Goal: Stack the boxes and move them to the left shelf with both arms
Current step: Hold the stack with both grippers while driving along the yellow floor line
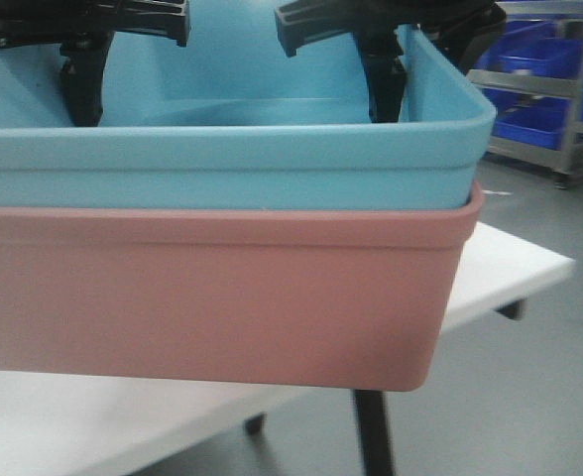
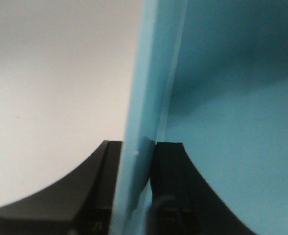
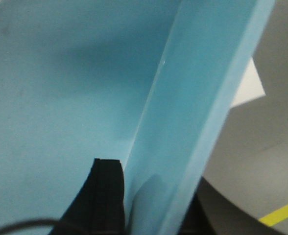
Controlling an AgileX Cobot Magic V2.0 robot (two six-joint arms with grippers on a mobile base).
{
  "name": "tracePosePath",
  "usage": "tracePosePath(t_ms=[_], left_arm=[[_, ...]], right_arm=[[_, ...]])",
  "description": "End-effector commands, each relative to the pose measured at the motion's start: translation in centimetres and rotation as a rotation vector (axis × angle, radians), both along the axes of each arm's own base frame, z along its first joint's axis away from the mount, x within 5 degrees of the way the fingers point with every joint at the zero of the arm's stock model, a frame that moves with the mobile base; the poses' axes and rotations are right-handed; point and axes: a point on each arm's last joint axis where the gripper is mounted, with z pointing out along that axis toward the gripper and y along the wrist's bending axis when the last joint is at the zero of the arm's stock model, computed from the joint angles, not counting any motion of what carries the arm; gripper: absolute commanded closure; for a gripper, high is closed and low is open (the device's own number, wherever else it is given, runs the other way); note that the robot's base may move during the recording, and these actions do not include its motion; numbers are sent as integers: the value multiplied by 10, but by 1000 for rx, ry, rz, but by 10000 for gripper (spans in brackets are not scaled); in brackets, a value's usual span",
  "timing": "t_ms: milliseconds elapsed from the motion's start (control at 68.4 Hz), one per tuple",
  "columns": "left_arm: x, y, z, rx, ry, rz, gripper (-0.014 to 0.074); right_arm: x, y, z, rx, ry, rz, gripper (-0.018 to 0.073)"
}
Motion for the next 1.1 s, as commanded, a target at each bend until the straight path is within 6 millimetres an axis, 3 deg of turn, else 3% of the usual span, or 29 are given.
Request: tracePosePath(t_ms=[0,1082], left_arm=[[-6,-25,36,-255,-146,-99,600],[-6,-25,36,-255,-146,-99,600]], right_arm=[[-5,22,36,271,-144,82,503],[-5,22,36,271,-144,82,503]])
